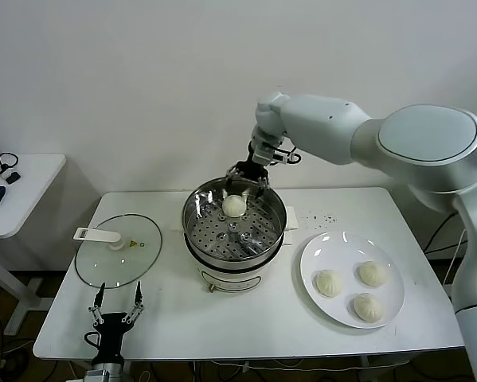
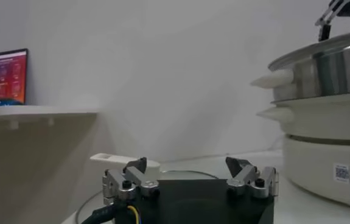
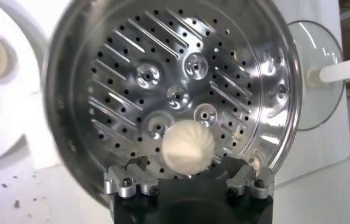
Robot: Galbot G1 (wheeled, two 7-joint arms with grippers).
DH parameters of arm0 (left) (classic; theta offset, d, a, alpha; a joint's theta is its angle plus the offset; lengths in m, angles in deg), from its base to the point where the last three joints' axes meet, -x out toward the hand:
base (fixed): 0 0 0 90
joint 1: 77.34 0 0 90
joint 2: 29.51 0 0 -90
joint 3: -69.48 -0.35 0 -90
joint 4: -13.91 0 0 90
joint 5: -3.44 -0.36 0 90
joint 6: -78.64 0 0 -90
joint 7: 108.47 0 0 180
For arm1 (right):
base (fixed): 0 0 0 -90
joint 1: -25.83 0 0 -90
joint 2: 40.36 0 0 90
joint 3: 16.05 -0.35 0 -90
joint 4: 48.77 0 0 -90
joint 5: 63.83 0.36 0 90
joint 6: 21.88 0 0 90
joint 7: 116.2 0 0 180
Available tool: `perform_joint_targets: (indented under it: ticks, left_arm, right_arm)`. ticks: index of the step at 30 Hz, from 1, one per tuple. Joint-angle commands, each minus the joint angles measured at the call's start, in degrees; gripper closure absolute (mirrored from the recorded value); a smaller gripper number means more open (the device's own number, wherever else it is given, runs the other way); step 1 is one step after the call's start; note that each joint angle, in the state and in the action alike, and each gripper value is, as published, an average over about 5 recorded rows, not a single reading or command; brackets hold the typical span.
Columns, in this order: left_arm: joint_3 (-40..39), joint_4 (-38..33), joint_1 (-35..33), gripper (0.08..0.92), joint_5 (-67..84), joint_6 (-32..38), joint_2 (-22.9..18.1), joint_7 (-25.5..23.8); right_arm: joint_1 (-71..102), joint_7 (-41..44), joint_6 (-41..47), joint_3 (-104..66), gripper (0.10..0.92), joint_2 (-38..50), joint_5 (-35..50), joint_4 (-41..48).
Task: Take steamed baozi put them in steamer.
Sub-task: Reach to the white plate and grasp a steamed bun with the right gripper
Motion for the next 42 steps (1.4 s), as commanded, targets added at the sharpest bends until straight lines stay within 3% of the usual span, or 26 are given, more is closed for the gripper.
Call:
perform_joint_targets:
  ticks: [1, 10, 18, 29, 42]
  left_arm:
    - [-0.11, -0.15, -0.11, 0.177, -0.20, 0.08, -0.03, -0.01]
    - [-0.27, -0.36, -0.23, 0.177, -0.31, 0.10, -0.01, -0.04]
    - [-0.25, -0.31, -0.19, 0.177, -0.31, 0.10, 0.02, -0.06]
    - [-0.20, 0.14, 0.12, 0.177, -0.37, 0.27, -0.04, -0.03]
    - [0.00, 0.61, 0.18, 0.177, -0.58, 0.47, 0.17, 0.00]
  right_arm:
    - [-8.92, -0.80, -2.28, 11.96, 0.203, 6.53, 14.41, -11.16]
    - [-15.39, -0.94, 9.08, 21.31, 0.203, 12.74, 20.74, -19.49]
    - [-22.77, 1.02, 25.33, 28.49, 0.203, 18.19, 27.85, -31.89]
    - [-25.62, 2.73, 38.86, 32.21, 0.203, 23.70, 25.37, -38.84]
    - [-18.38, -2.67, 53.88, 27.37, 0.203, 29.09, 26.44, -45.88]
